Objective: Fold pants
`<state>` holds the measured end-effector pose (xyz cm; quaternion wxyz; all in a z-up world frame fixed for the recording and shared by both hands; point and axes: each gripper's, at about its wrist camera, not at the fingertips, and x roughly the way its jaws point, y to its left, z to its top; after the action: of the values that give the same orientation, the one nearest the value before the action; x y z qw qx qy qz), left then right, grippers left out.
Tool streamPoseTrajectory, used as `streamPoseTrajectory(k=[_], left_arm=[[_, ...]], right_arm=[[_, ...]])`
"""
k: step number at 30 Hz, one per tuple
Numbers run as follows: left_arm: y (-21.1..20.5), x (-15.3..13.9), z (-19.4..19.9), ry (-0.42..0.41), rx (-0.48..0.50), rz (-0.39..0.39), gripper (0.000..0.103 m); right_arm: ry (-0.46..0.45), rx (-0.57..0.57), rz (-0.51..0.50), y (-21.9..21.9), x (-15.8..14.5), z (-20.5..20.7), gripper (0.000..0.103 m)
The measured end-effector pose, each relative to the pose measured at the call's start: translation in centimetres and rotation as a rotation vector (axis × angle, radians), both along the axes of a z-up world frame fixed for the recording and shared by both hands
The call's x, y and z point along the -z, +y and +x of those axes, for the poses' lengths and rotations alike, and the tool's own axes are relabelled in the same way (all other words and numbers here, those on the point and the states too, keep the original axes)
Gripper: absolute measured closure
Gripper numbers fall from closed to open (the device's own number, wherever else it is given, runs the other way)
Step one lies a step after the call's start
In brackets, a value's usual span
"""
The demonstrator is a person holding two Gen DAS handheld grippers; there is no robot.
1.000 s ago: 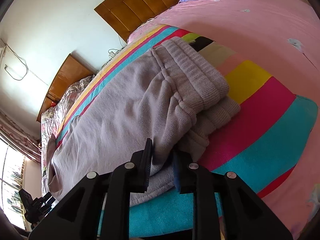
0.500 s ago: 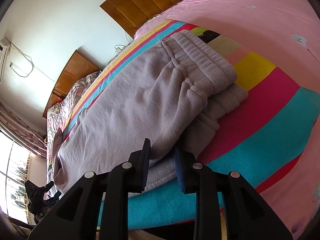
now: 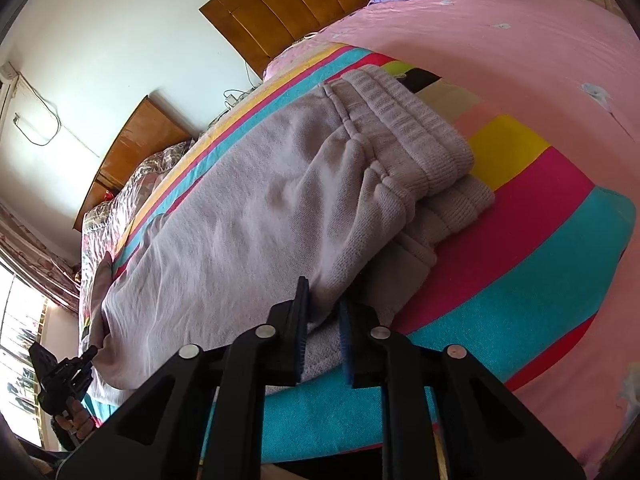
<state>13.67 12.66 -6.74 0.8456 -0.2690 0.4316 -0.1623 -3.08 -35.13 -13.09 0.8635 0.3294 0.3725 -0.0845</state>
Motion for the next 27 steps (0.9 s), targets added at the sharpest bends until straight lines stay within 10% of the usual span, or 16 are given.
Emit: streamPoseTrajectory(k=[5,15,21,27], left_arm=[[2.4,-4.3,-4.0,-0.079,-0.030,0.027,0.095],[3.2,2.9,-4.6,0.095,-0.021,0.122,0.094],[3.8,2.3,-4.6,0.087,-0.020,0.040,0.056],[2.0,3.0,-4.1,0.090,0.010,0.041,0.059]], right_arm=[[-0.076,-0.031,-0.032,0.7,-3.9,-0.5,0.094],[0.051,0.003,0.021,0.2,0.3,-1.6,0.095],[-0.039,-0.042,0.162,1.3,0.5,-2.1,0.058],[-0.046,-0.136,0.177,4.9,1.3,-0.8,0.060]])
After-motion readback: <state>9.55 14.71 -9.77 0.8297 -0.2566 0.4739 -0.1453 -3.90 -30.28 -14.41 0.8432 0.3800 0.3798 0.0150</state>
